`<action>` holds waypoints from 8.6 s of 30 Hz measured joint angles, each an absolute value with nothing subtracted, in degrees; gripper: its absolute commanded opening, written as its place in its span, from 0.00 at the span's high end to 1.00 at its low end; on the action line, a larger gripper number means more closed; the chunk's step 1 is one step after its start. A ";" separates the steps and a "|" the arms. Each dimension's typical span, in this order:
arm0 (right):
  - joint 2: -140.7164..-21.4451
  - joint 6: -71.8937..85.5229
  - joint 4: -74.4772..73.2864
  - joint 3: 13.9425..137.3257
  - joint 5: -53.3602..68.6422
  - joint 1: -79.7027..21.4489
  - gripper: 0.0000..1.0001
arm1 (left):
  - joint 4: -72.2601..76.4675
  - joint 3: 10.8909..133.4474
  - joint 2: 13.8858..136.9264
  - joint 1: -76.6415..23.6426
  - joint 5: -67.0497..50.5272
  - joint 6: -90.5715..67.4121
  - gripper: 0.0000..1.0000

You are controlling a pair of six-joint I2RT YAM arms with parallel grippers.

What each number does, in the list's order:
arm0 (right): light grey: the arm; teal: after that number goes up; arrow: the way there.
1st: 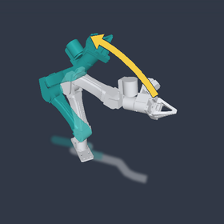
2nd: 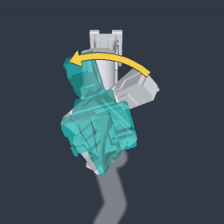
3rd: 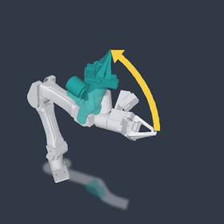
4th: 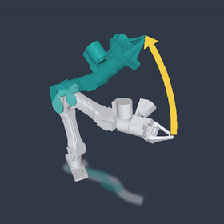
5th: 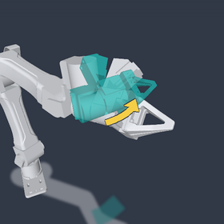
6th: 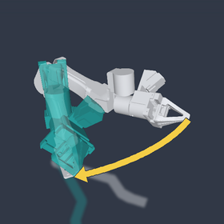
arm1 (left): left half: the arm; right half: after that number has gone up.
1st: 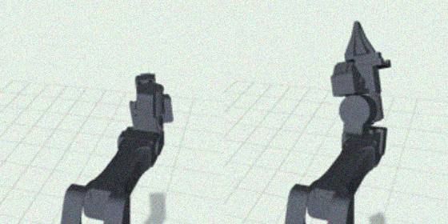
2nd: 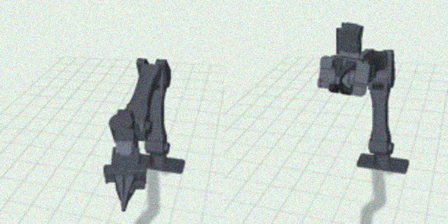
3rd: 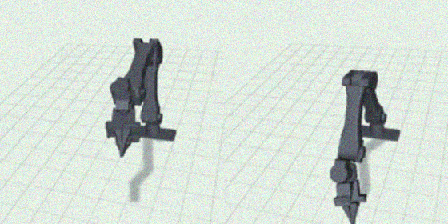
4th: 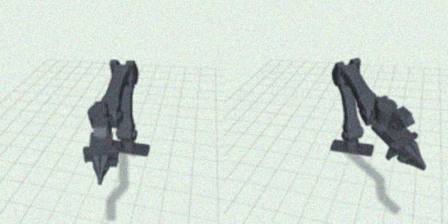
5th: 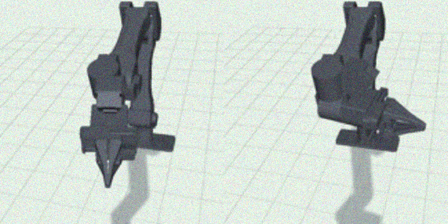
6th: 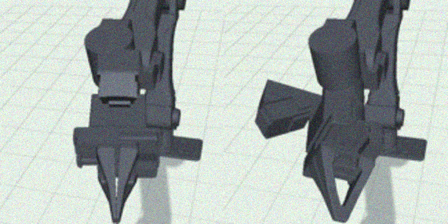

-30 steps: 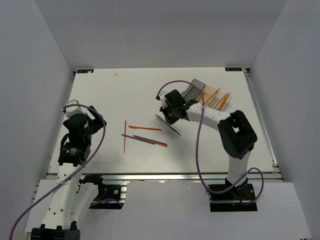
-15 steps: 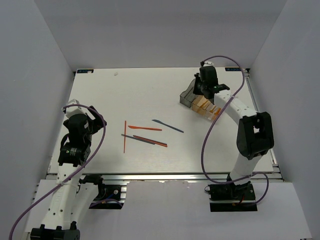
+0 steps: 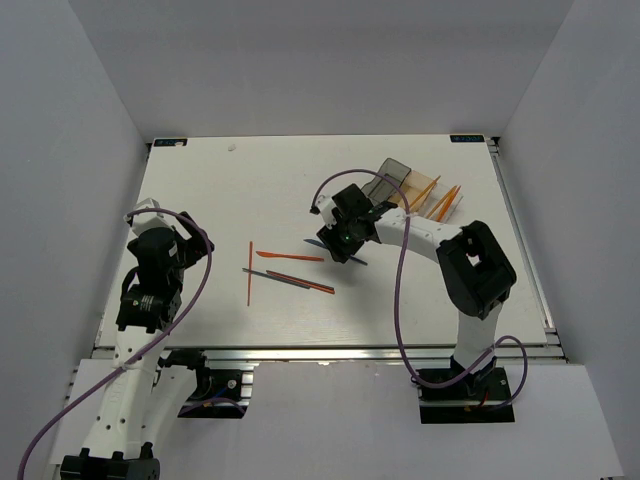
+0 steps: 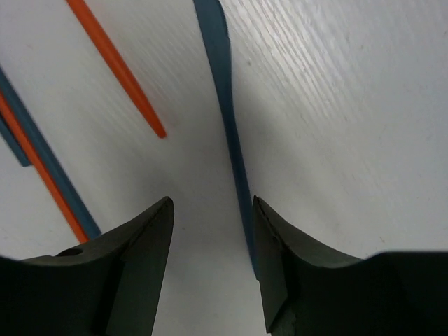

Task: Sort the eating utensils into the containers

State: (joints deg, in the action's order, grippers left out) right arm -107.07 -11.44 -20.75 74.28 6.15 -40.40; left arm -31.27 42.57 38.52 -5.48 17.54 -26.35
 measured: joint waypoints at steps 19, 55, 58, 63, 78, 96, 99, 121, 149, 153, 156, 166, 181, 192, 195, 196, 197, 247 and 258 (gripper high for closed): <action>-112.40 -16.23 -25.93 76.44 -1.58 -42.13 1.00 | -31.27 42.57 38.39 -5.50 17.54 -26.37 0.02; -106.24 40.32 -5.52 76.23 -22.15 -15.44 1.00 | -31.27 42.57 38.04 -5.76 17.54 -26.37 0.02; -106.26 40.32 -5.32 74.74 -22.11 -15.44 1.00 | -31.27 42.57 38.04 -5.76 17.56 -26.35 0.02; -106.30 40.38 -4.32 71.61 -21.93 -15.42 1.00 | -31.27 42.57 38.11 -5.76 17.56 -26.35 0.02; -105.75 40.64 -4.27 71.11 -21.69 -15.00 0.44 | -31.27 42.57 38.20 -6.02 17.54 -26.35 0.02; -104.20 -4.69 -9.15 81.38 3.25 -38.98 0.45 | -32.62 42.57 40.93 -6.13 22.50 -27.94 0.02; -111.37 -11.77 -14.55 83.44 3.42 -48.36 0.47 | -32.58 42.57 40.95 -6.13 22.46 -27.94 0.02; -123.50 -24.56 -29.17 95.04 2.96 -51.16 0.57 | -32.12 42.57 42.65 -6.13 18.96 -27.00 0.02; -100.03 9.98 -5.23 71.09 4.32 -27.88 1.00 | -31.77 42.57 42.65 -6.13 17.74 -26.79 0.02; -94.06 23.53 2.59 67.20 -1.78 -16.80 1.00 | -31.70 42.57 42.65 -6.13 17.61 -26.79 0.02; -94.37 31.03 4.12 65.93 -5.04 -12.58 1.00 | -31.70 42.57 42.59 -6.13 17.52 -26.79 0.02; -104.42 40.40 0.99 68.14 -9.52 -9.82 1.00 | -31.44 42.57 41.80 -6.13 17.32 -26.41 0.02; -103.68 41.85 1.08 67.57 -8.56 -9.87 0.57 | -31.31 42.57 41.80 -6.13 17.32 -26.37 0.02; -81.30 36.18 0.84 63.11 -5.82 -12.12 0.30 | -29.34 45.01 53.32 -6.17 11.11 -25.74 0.02; -71.68 32.67 0.47 58.26 -0.23 -13.78 0.25 | -29.54 51.59 68.60 -7.09 8.82 -25.06 0.02; -69.17 31.94 -0.10 57.04 1.15 -14.63 0.24 | -29.56 53.87 74.13 -8.01 8.54 -24.86 0.02; -67.55 30.72 -0.25 55.77 2.50 -15.70 0.24 | -30.20 56.01 78.91 -9.30 8.82 -24.64 0.02; -53.52 16.14 -8.95 33.21 10.81 -39.57 0.29 | -37.52 66.61 100.09 -27.03 19.88 -24.32 0.46; -52.86 16.05 -9.17 30.96 11.07 -39.57 0.29 | -35.62 64.07 101.08 -22.44 18.26 -23.55 0.50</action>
State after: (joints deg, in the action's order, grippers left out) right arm -52.86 16.05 -9.17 30.96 11.07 -39.57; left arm -35.62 64.07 101.08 -22.44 18.26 -23.55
